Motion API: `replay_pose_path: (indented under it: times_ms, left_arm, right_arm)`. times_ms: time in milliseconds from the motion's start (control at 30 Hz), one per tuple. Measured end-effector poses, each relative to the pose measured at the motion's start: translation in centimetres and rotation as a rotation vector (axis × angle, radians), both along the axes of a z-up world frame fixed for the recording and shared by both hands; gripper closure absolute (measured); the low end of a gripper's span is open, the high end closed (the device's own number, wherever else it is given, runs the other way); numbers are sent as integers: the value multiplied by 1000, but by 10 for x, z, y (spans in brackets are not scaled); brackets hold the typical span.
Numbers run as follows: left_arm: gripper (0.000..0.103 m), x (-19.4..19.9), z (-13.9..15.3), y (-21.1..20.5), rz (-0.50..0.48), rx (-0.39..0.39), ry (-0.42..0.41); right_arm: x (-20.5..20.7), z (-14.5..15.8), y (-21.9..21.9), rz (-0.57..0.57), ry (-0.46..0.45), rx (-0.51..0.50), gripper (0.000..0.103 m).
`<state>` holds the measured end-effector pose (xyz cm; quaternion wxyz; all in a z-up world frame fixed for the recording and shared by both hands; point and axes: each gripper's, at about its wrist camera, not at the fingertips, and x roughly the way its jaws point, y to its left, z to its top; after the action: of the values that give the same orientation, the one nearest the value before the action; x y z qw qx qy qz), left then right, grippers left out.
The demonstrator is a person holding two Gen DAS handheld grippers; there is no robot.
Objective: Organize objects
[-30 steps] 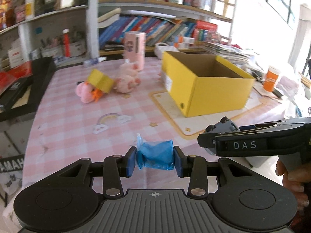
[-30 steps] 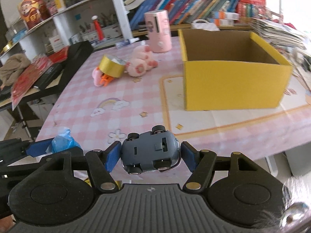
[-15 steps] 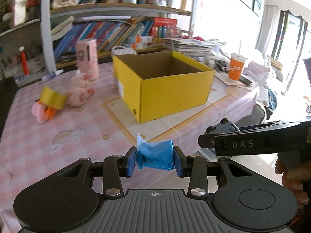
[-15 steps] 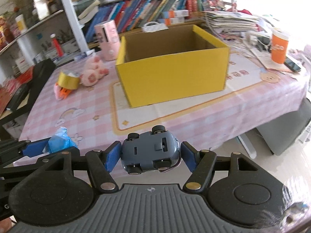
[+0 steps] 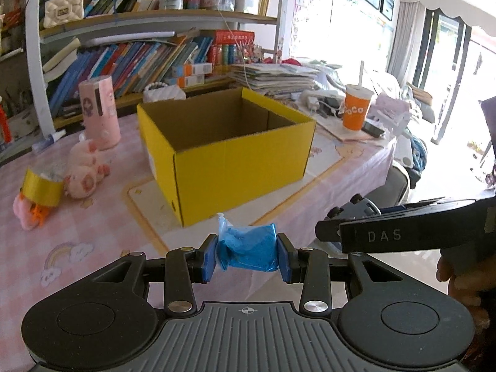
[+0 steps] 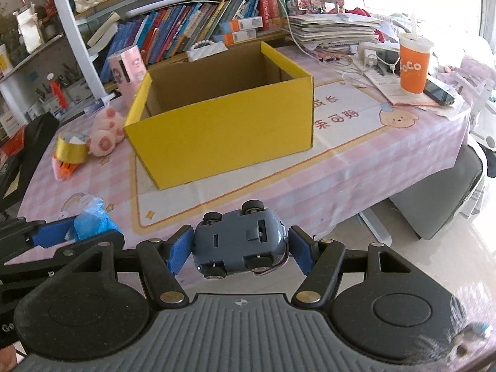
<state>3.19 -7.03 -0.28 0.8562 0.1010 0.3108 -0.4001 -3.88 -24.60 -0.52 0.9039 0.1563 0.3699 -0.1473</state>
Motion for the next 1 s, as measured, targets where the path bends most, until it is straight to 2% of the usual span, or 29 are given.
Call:
replay_pose_path:
  times_ms: [300,600,800,1000]
  left_arm:
    - [66,22,10,-32,1,-25,-41]
    - [66,63,35,-56,79,-67,-149]
    - [66,92,34,-73,151,-47,-165]
    - [66,110,19,-96,176,22,-144]
  right_arm:
    - [24,7,-33,0,-13,-13,39]
    - [64,46,-55,80,-161,-128,39]
    - [104,63,-69,160,-232,-172,39]
    - [149,59,-76,255,-234,-171,38]
